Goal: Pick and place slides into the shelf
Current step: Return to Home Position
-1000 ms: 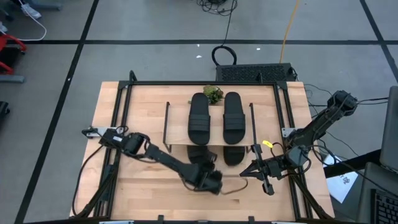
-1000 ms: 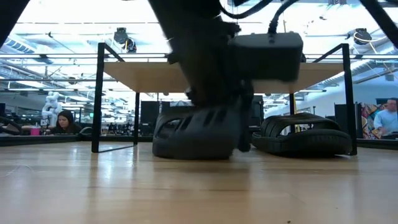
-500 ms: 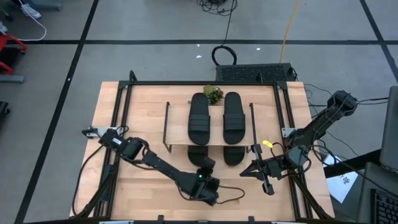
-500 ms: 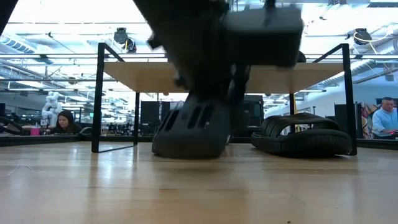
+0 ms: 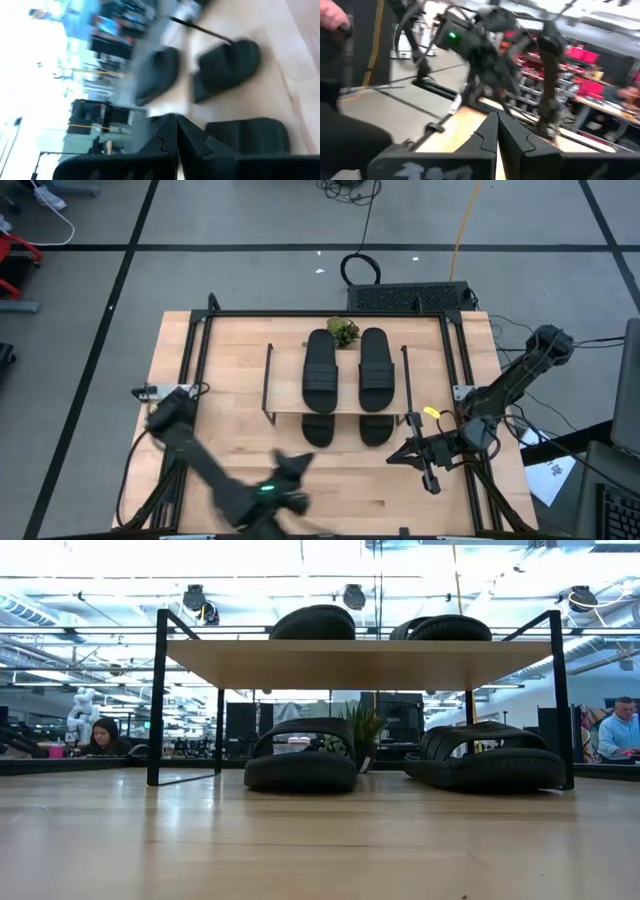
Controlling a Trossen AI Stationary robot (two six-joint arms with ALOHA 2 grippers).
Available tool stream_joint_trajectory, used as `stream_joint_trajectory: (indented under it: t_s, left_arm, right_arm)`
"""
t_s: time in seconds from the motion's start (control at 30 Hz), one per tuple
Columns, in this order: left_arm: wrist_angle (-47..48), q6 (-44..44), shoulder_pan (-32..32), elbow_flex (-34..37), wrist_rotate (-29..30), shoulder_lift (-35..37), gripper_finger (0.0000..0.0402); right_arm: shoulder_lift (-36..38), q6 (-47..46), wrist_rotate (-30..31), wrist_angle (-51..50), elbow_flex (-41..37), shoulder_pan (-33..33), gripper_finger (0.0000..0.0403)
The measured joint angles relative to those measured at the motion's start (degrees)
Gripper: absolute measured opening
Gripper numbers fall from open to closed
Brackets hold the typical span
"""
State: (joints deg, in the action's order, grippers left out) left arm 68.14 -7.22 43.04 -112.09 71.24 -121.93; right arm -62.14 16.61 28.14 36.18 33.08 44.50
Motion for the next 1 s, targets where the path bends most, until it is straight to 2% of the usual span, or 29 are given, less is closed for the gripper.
stream_joint_trajectory:
  t_s: [0.1,0.2,0.33,0.5,0.6,0.7,0.77,1.0]
  left_arm:
    - [9.7,-17.3,5.3,5.5,7.2,6.8,0.0]
    - [16.4,-35.3,9.1,14.1,13.1,14.1,0.0]
    - [17.3,-51.5,11.2,28.6,14.9,23.1,0.0]
    - [17.0,-67.4,11.4,45.5,18.1,31.5,0.0]
    - [17.2,-73.4,11.4,52.4,18.4,35.8,0.0]
    - [17.3,-74.8,11.4,57.0,18.5,38.7,0.0]
    - [17.9,-74.0,11.5,59.2,18.6,41.2,0.0]
    - [16.9,-76.4,10.0,67.2,17.8,49.9,0.0]
  right_arm:
    - [1.3,0.2,6.9,-0.6,0.0,1.5,0.0]
    - [5.1,0.2,12.9,-6.1,0.0,2.5,0.0]
    - [13.5,-2.7,13.7,-12.4,0.3,1.6,0.0]
    - [23.2,-10.6,13.6,-34.8,4.7,-0.5,0.0]
    - [27.5,-13.7,12.5,-43.5,6.9,-0.6,0.0]
    - [30.6,-15.1,12.6,-49.4,7.5,-0.6,0.0]
    - [33.0,-17.2,15.1,-53.7,7.5,-0.6,0.0]
    - [39.2,-34.2,21.7,-74.8,7.1,-0.7,0.0]
